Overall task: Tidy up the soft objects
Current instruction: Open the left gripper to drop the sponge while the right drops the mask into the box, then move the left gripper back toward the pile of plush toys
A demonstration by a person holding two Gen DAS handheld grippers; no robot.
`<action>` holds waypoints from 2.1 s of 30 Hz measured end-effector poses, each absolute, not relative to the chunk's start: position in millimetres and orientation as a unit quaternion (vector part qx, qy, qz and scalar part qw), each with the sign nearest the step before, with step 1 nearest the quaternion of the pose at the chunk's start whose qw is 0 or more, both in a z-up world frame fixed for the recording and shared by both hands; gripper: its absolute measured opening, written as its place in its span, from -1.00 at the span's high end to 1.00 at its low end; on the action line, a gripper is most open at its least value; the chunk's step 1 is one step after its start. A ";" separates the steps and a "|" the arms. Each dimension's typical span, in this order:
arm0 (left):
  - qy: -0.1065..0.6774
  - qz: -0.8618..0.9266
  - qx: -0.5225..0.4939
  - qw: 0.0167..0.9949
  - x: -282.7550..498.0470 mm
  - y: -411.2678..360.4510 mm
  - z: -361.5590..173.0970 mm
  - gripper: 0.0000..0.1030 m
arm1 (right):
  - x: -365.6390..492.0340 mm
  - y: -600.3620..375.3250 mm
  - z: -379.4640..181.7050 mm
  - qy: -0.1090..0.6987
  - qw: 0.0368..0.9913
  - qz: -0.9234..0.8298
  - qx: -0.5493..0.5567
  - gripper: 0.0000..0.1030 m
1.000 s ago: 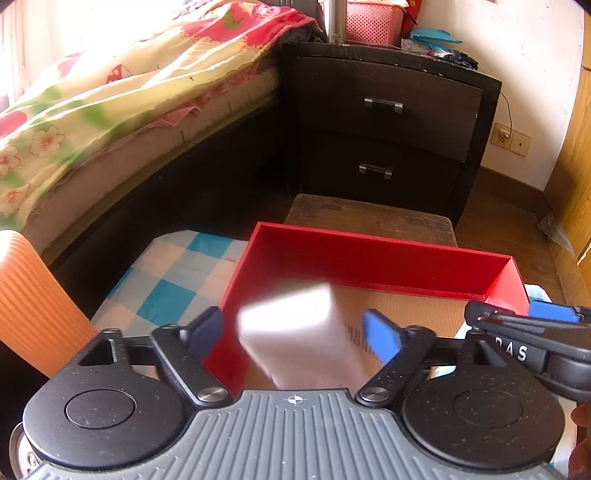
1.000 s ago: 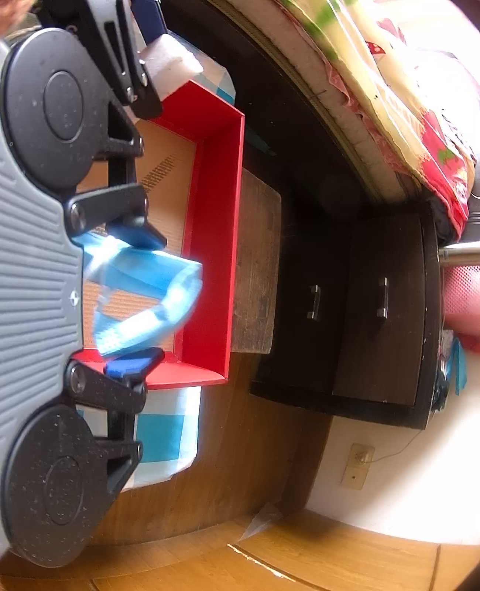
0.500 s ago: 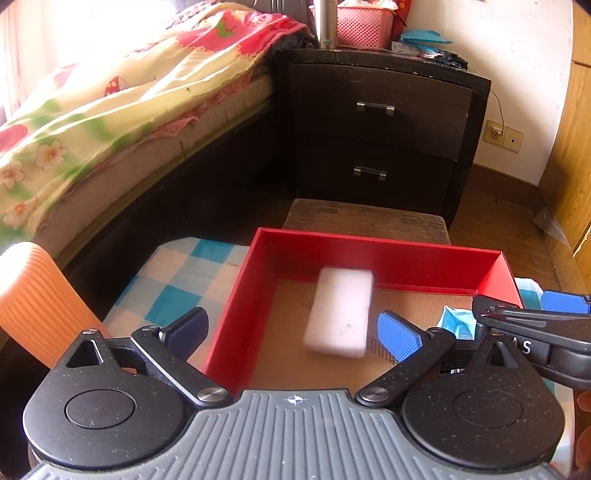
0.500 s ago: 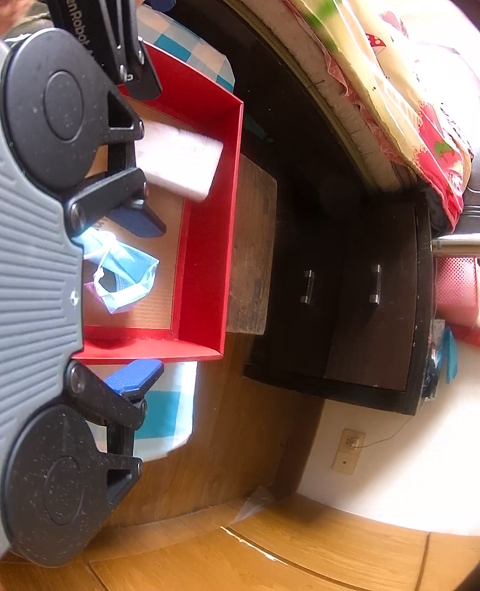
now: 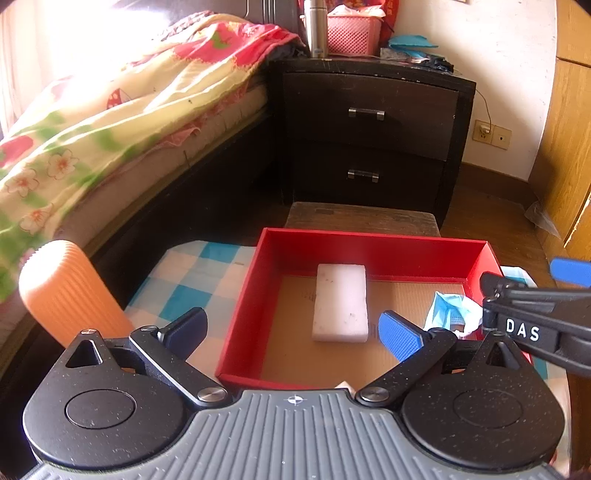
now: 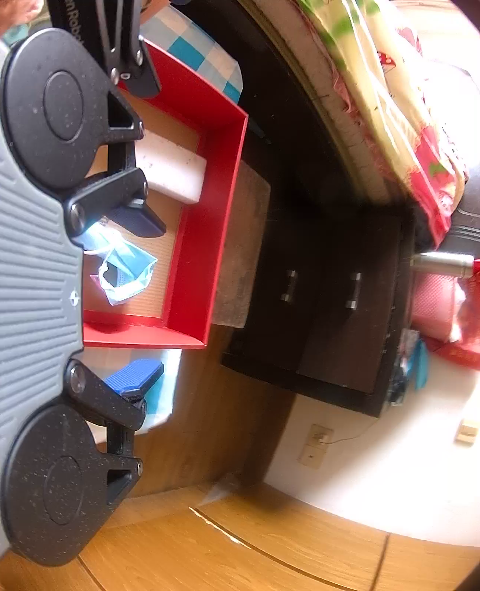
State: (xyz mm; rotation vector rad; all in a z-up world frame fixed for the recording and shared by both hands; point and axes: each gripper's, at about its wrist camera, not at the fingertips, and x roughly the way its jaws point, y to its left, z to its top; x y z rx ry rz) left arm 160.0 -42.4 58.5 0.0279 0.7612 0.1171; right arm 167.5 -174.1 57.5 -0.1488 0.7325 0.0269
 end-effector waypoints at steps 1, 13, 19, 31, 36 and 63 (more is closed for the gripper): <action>0.370 0.055 0.015 0.927 157.2 -42.2 59.6 -0.85 | 164.2 -172.6 60.3 0.352 0.933 0.012 -0.080 0.01; 0.354 0.048 0.025 0.934 127.9 -30.3 73.0 -0.85 | 130.4 -155.5 83.7 0.315 0.942 0.025 -0.115 -0.01; 0.360 0.039 0.014 0.932 116.6 -19.8 76.3 -0.85 | 116.4 -145.6 85.9 0.310 0.942 0.034 -0.128 -0.01; 0.375 0.031 0.012 0.926 94.4 -11.1 71.7 -0.85 | 88.5 -138.0 82.3 0.327 0.934 0.051 -0.137 -0.04; 0.393 0.017 -0.005 0.920 84.0 -9.3 67.6 -0.85 | 74.6 -150.4 76.7 0.344 0.930 0.043 -0.123 -0.09; 0.488 -0.006 -0.050 0.871 48.5 -5.1 30.3 -0.85 | 49.3 -196.0 46.2 0.417 0.903 0.060 -0.088 -0.11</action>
